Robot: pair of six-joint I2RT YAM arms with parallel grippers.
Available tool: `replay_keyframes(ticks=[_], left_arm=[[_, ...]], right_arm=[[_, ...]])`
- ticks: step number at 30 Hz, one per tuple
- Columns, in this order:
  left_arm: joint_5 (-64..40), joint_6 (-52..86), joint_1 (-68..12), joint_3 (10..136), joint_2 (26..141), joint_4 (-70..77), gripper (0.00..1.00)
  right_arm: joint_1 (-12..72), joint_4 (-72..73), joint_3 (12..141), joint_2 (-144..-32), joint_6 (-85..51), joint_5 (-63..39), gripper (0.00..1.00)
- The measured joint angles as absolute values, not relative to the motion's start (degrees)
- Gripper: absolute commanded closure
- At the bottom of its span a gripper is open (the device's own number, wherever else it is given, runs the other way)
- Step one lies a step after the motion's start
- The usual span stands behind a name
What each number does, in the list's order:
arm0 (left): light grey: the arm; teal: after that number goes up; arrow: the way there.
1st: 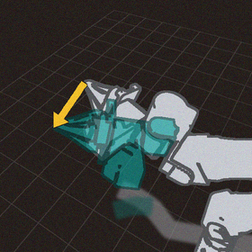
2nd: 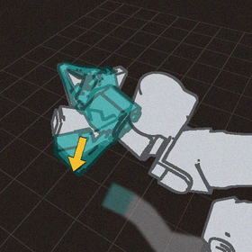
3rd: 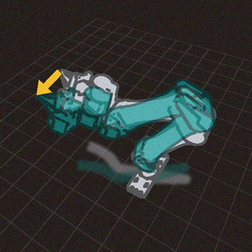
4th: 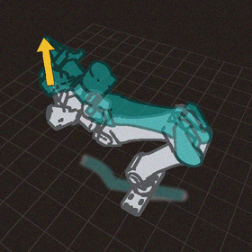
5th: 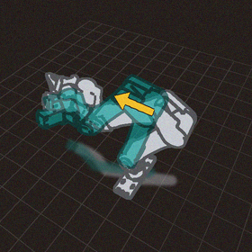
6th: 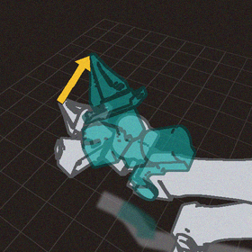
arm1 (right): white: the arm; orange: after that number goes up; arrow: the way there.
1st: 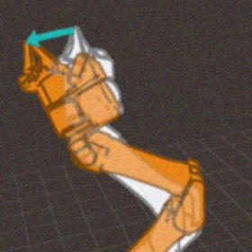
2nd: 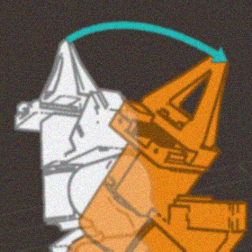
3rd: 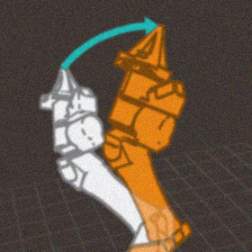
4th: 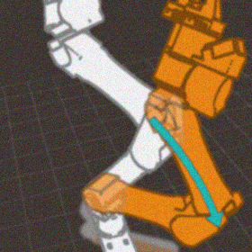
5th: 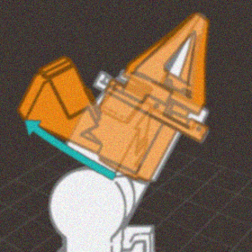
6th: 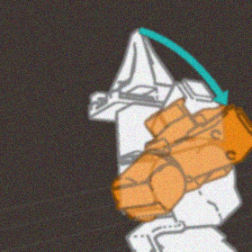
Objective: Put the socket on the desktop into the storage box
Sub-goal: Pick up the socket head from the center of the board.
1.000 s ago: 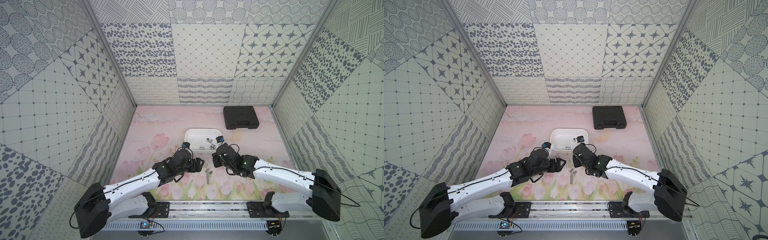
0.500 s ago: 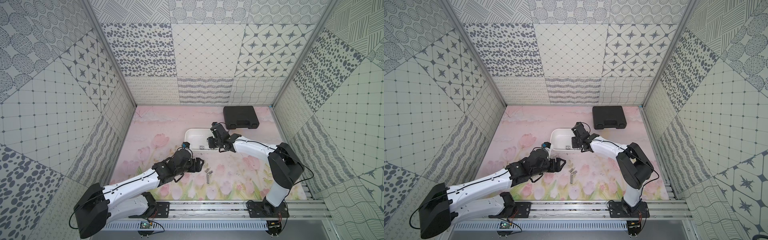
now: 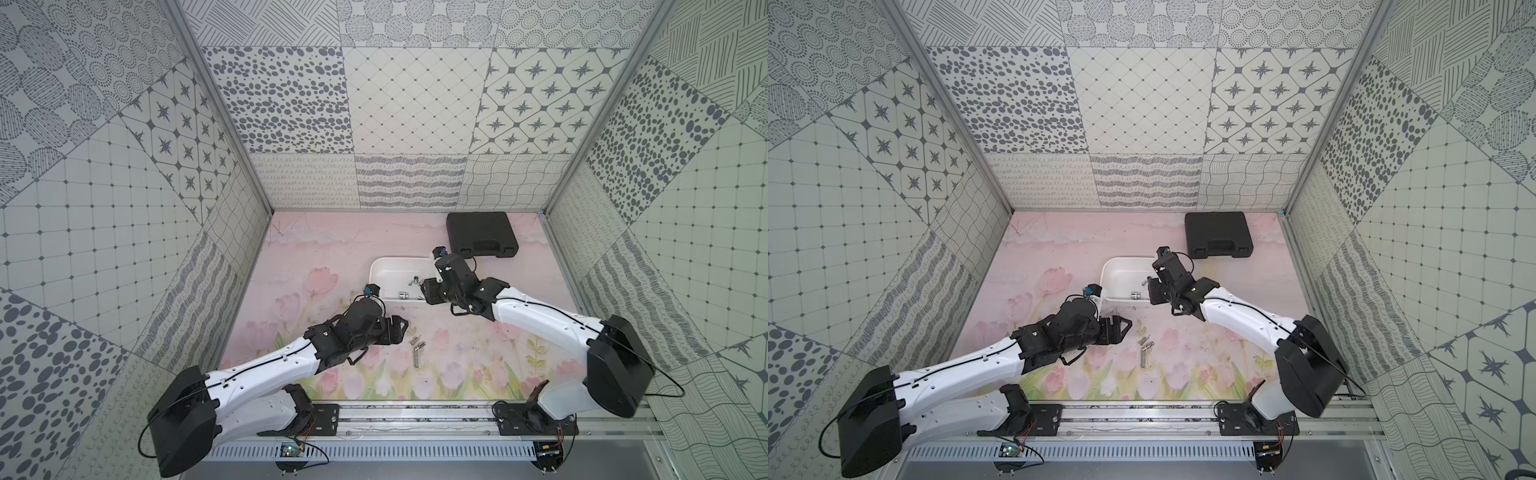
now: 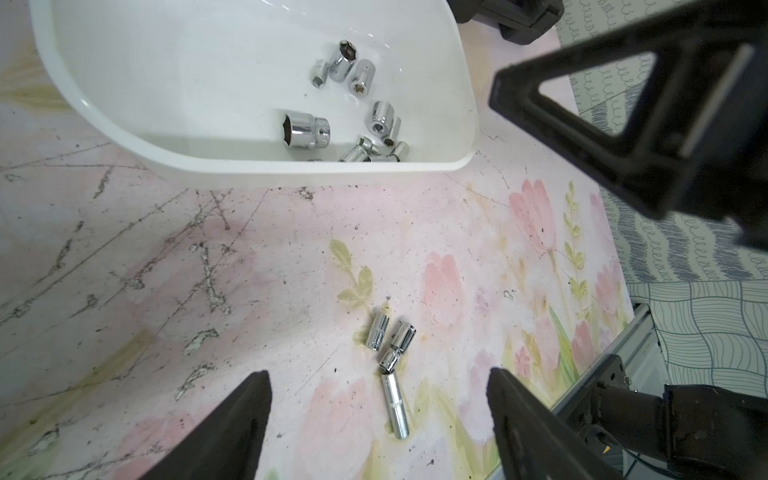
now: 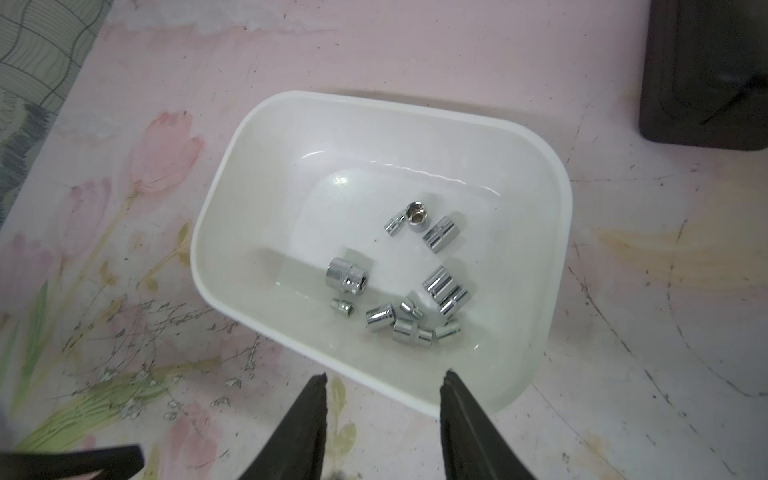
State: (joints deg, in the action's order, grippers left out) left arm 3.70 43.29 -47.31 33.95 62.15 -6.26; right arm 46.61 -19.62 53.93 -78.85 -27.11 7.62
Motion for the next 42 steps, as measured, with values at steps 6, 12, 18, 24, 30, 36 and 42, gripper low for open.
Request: replay_keyframes(ticks=[6, 12, 18, 24, 30, 36, 42], left_arm=[[4.38, 43.29, -47.31, 33.95, 61.58, -6.31, 0.14], [5.3, 43.29, -47.31, 33.93, 61.25, -6.33, 0.14], [5.8, 43.29, -47.31, 33.93, 61.32, -6.35, 0.14], [6.13, 43.29, -47.31, 33.93, 61.1, -6.5, 0.14], [6.15, 43.29, -47.31, 33.93, 60.62, -6.55, 0.14], [6.17, 43.29, -47.33, 33.71, 60.31, -6.7, 0.14], [6.2, 43.29, -47.33, 33.69, 60.29, -6.7, 0.14]], right_arm=[[64.77, -18.09, 38.48, -66.17, -34.63, 15.29, 0.5], [77.36, -16.69, 31.73, -68.03, -44.86, 24.49, 0.5], [81.34, -13.89, 35.86, -82.65, -50.65, 29.85, 0.54], [81.34, -12.64, 40.66, -90.83, -52.21, 31.94, 0.56], [80.64, -11.94, 42.02, -92.23, -53.43, 33.06, 0.61], [80.27, -12.03, 42.28, -94.13, -54.11, 33.08, 0.68], [80.27, -12.51, 42.28, -94.83, -55.42, 33.34, 0.75]])
